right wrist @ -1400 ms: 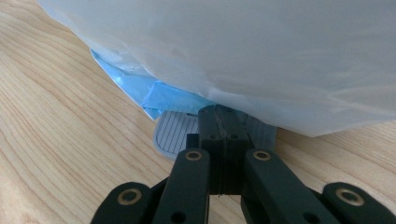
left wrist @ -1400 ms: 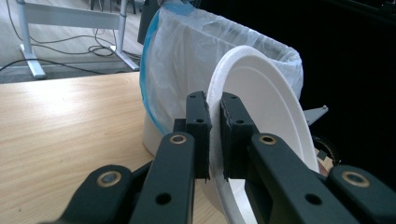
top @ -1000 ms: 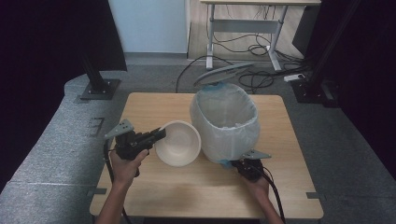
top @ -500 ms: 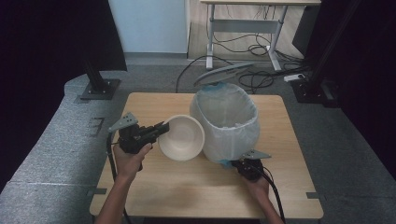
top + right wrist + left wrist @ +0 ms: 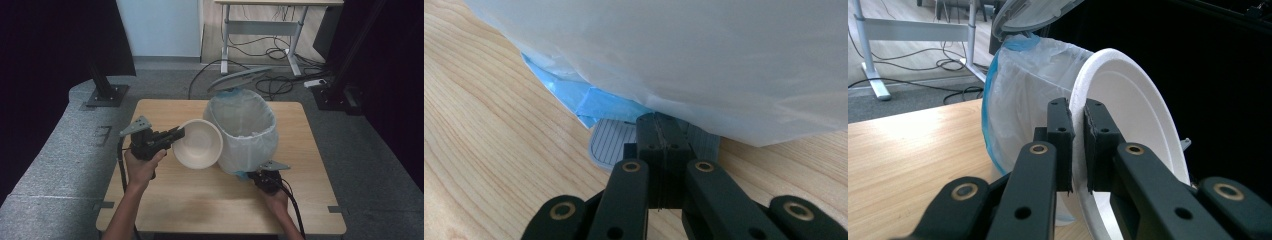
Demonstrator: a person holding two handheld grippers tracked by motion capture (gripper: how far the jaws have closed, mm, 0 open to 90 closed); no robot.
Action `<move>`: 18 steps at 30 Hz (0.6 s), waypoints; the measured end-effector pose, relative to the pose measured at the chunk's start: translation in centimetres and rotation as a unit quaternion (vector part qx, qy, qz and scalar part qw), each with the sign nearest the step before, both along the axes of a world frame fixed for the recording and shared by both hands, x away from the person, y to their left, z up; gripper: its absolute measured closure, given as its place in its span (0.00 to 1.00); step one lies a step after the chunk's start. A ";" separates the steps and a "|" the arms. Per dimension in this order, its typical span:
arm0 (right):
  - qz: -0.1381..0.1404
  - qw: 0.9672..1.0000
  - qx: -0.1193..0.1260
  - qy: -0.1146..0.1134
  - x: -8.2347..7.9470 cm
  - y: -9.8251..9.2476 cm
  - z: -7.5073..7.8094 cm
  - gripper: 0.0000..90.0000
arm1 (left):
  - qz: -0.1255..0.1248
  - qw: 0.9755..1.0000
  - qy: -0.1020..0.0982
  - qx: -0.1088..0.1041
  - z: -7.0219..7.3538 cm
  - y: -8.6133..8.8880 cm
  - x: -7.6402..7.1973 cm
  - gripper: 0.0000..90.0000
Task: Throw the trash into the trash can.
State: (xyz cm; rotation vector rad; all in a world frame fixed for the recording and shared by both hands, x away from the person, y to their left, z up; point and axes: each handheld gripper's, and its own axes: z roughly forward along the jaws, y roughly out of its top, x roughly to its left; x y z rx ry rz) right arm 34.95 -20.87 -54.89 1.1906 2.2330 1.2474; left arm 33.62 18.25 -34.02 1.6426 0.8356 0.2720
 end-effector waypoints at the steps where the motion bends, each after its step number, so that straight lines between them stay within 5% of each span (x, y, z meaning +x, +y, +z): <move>1: 0.000 1.000 0.000 0.000 0.0 0.0 0.0 0.99 | -0.001 1.000 0.001 0.001 0.0 -0.1 0.1 0.93; 18: 0.000 1.000 -0.001 0.000 0.0 0.0 0.0 0.99 | -0.004 1.000 -0.001 0.002 0.9 -0.9 0.8 0.93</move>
